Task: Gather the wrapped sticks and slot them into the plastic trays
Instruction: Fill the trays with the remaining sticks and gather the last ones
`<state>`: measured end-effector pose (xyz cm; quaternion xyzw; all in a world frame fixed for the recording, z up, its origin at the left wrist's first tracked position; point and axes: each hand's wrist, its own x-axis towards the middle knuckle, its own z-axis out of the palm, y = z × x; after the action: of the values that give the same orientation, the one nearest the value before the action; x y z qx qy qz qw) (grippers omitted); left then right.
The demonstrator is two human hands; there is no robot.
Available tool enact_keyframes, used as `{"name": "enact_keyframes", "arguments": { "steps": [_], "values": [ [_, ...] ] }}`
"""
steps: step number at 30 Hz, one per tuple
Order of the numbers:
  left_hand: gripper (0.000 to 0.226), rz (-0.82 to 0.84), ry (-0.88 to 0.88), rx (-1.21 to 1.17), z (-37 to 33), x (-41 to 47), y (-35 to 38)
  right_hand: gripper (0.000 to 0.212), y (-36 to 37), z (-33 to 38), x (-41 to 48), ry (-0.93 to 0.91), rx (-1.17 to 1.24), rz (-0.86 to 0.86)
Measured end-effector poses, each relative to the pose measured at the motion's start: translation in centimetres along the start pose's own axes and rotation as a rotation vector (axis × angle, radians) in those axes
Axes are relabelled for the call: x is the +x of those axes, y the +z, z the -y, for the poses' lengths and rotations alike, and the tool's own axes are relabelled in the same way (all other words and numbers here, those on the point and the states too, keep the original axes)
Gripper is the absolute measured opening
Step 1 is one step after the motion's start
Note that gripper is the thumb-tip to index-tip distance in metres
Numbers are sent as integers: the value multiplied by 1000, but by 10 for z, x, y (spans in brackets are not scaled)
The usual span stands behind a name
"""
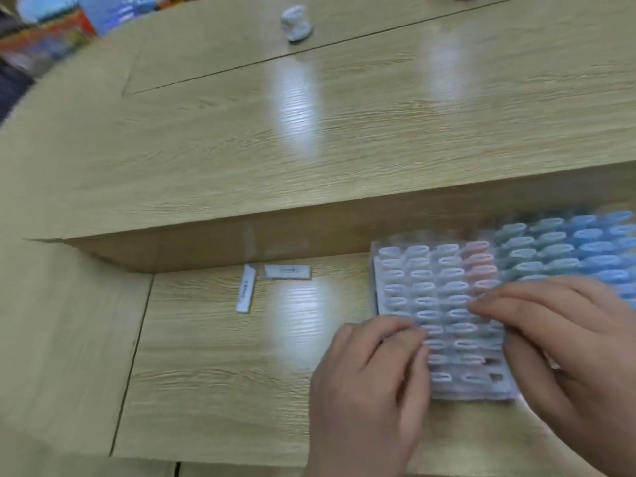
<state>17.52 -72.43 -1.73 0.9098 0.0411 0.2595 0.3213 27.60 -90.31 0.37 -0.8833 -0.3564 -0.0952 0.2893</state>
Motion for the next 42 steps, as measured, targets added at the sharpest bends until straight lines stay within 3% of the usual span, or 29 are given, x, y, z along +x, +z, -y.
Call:
{"name": "enact_keyframes", "arguments": {
  "steps": [4, 7, 12, 15, 18, 21, 25, 29, 36, 39, 42],
  "values": [
    [10, -173, -451, 80, 63, -4, -50, 25, 34, 62, 49, -92, 77, 68],
    [15, -160, -687, 251, 110, 1, -73, 31, 84, 107, 88, -83, -11, 292],
    [37, 10, -775, 410, 148, 26, -75, 24, 164, 140, 127, 34, -243, 453],
    [29, 90, -787, 446, 158, 31, -69, 14, 183, 144, 127, 41, -358, 498],
    [14, 83, -816, 346, 165, 30, -68, 12, 183, 145, 124, 46, -418, 499],
    [16, 91, -879, 172, 167, 27, -72, 8, 178, 137, 118, 122, -254, 485],
    [18, 34, -823, -58, 146, 22, -86, 13, 132, 122, 113, 237, 76, 355],
    [21, 50, -608, -242, 94, 28, -92, 15, 48, 87, 91, 315, 397, 156],
    [10, 208, -442, -380, 0, 39, -44, 31, -42, 5, 13, 489, 449, 13],
    [30, 251, -401, -414, -23, 36, -20, 34, -48, -11, -15, 520, 490, -8],
    [26, 276, -381, -466, -38, 33, -3, 25, -42, -14, -32, 519, 519, -41]
  ]
}}
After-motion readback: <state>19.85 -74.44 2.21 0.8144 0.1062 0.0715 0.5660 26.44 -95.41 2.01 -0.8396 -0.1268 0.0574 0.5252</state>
